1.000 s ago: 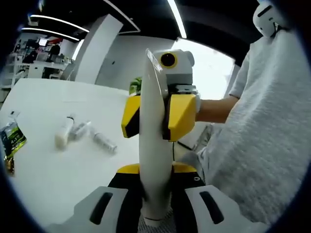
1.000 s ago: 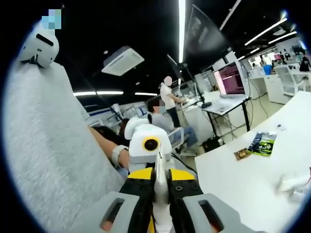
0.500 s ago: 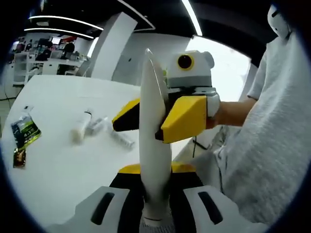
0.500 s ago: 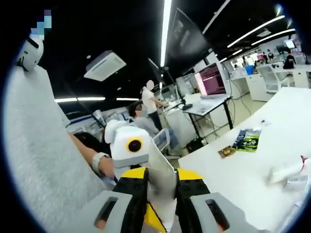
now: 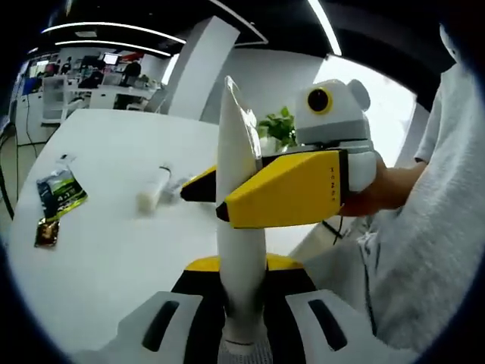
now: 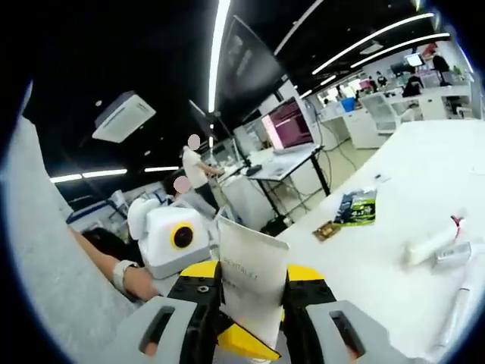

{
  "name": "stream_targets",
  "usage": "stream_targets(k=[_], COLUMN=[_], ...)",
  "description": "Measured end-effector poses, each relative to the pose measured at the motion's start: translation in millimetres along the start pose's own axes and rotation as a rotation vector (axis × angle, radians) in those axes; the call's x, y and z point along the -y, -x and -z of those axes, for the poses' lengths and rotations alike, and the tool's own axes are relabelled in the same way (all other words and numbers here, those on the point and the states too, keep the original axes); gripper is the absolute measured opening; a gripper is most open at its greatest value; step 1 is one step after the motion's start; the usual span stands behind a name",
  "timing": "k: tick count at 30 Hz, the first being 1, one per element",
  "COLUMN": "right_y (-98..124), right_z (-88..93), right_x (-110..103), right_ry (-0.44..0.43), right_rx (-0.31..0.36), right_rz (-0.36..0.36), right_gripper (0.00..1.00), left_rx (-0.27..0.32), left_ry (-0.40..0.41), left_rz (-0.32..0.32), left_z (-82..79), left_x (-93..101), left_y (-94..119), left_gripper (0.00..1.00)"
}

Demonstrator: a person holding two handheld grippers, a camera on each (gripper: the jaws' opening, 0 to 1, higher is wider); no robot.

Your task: Arrange the skincare products in the storage area until every visible bottle or jar stands upright without overlapping.

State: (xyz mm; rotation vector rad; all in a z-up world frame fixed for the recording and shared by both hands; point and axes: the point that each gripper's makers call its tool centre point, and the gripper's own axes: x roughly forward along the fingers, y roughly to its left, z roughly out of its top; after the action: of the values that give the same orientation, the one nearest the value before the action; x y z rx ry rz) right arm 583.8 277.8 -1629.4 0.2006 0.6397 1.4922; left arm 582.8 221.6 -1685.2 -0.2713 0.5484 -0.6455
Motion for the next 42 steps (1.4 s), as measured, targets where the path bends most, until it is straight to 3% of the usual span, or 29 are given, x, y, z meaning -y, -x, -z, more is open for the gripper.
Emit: stream_targets(k=[8, 15, 18, 22, 30, 35, 42], right_y=[-1.0, -11.4, -17.9, -22.0, -36.7, -35.6, -22.9], right_z=[5.8, 20.4, 21.6, 22.2, 24.3, 29.3, 23.8], right_x=[5.2, 12.2, 17.4, 27.4, 34.2, 37.1, 35.3], right_ry=[-0.052, -0.05, -0.136, -0.151, -0.152, -0.177, -0.152], right_rx=[-0.017, -0.073, -0.069, -0.073, -0.085, -0.097, -0.058], right_rz=[0.047, 0.128, 0.138, 0.167, 0.183, 0.163, 0.139], right_gripper=[0.29, 0.36, 0.39, 0.35, 0.37, 0.35, 0.32], left_rx=[-0.011, -0.038, -0.065, -0.076, -0.092, -0.117, -0.076], left_ry=[-0.013, -0.033, -0.064, -0.018, -0.026, -0.021, -0.076], left_rz=[-0.046, -0.199, -0.263, -0.301, -0.401, -0.412, -0.377], left_z=[2.1, 5.7, 10.2, 13.6, 16.4, 21.1, 13.8], left_x=[-6.5, -29.5, -37.2, -42.6, -57.2, -57.8, -49.8], left_y=[0.1, 0.6, 0.2, -2.3, 0.7, 0.0, -4.1], left_gripper=[0.13, 0.13, 0.14, 0.14, 0.14, 0.14, 0.16])
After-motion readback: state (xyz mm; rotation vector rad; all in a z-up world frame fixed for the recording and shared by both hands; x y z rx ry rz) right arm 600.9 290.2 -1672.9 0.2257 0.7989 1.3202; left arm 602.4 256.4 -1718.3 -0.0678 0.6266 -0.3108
